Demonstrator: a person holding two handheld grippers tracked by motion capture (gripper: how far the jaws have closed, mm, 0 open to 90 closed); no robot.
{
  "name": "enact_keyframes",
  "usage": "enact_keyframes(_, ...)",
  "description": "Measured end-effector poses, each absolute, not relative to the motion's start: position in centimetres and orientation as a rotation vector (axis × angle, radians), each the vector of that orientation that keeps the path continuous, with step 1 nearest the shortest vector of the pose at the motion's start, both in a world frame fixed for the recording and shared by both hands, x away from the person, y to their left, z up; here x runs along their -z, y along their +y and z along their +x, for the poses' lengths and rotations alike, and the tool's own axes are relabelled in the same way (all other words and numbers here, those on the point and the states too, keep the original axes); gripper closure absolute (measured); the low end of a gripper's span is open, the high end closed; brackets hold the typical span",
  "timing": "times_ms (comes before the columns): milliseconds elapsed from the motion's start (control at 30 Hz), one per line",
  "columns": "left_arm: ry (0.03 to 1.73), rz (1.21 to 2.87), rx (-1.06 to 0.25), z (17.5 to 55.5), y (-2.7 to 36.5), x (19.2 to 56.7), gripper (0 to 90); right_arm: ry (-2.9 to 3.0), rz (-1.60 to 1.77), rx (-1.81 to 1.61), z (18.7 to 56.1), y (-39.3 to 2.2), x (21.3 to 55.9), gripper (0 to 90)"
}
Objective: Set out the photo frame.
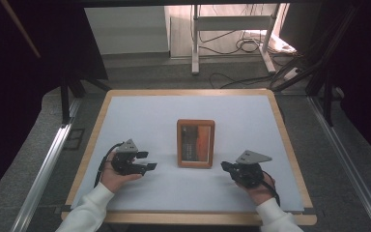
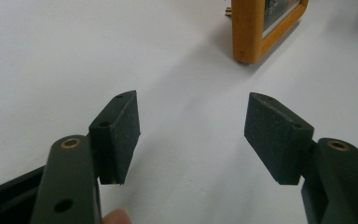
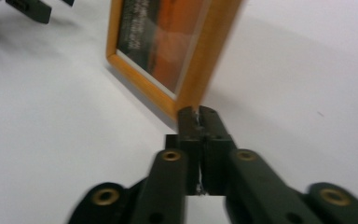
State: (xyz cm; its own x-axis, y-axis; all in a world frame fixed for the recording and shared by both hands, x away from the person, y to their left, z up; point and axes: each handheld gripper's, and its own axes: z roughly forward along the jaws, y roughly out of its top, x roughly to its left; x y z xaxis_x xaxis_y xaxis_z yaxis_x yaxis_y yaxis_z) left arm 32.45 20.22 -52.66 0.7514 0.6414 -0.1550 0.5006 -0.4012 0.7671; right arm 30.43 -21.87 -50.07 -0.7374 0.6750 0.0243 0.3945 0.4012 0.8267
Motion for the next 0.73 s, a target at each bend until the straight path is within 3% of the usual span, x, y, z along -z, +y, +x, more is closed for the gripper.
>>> enact_keyframes(33,0.855,2.082,-0.207,32.3,20.2,52.6,35.8,2.326,0.968,-1.266,30.2,-23.3,50.1,70.8)
enact_keyframes(67,0.856,2.082,-0.208,32.2,20.2,52.6,35.8,2.326,0.968,-1.266,30.2,-23.3,50.1,70.8)
enact_keyframes(100,0.857,2.082,-0.207,32.1,20.2,52.6,35.8,2.283,1.016,-1.272,29.8,-24.7,50.3,56.5)
enact_keyframes(133,0.86,2.081,-0.209,31.9,20.2,52.6,35.8,2.283,1.016,-1.272,29.8,-24.7,50.3,56.5)
enact_keyframes(167,0.861,2.08,-0.21,31.8,20.2,52.6,35.6,2.247,1.051,-1.279,29.5,-25.8,50.4,47.9)
enact_keyframes(400,0.88,2.077,-0.219,31.5,20.2,52.6,34.6,2.197,1.125,-1.267,29.2,-27.3,50.8,30.3)
enact_keyframes(733,0.878,2.08,-0.22,31.6,20.0,52.7,33.6,2.161,1.144,-1.274,29.5,-27.2,50.8,18.9)
